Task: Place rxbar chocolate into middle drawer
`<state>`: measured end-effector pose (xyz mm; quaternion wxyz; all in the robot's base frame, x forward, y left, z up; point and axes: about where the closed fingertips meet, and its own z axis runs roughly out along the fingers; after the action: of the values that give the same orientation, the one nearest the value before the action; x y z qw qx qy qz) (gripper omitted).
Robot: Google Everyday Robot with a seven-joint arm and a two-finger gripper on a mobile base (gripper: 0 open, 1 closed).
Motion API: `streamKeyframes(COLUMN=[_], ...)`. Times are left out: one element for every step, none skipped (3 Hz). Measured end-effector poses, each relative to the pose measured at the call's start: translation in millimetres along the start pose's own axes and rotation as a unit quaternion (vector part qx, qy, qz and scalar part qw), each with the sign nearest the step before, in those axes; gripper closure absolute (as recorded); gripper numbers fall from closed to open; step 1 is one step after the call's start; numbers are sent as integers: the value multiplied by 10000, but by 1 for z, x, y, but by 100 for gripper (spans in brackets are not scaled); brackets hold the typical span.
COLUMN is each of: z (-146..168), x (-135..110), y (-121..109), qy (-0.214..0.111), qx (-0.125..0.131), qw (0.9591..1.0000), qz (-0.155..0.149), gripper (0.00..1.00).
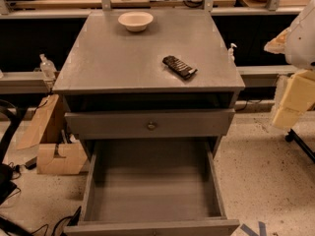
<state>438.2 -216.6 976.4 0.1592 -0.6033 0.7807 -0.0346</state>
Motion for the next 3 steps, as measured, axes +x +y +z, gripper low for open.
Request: streamKeyframes(z=[0,23,57], x=[0,-25,-72], y=[0,-32,-86], qy=[0,-572,-1685], qx=[0,-16,49], qw=[10000,9984,9856], qz=[0,21,86], gripper=[0,0,0])
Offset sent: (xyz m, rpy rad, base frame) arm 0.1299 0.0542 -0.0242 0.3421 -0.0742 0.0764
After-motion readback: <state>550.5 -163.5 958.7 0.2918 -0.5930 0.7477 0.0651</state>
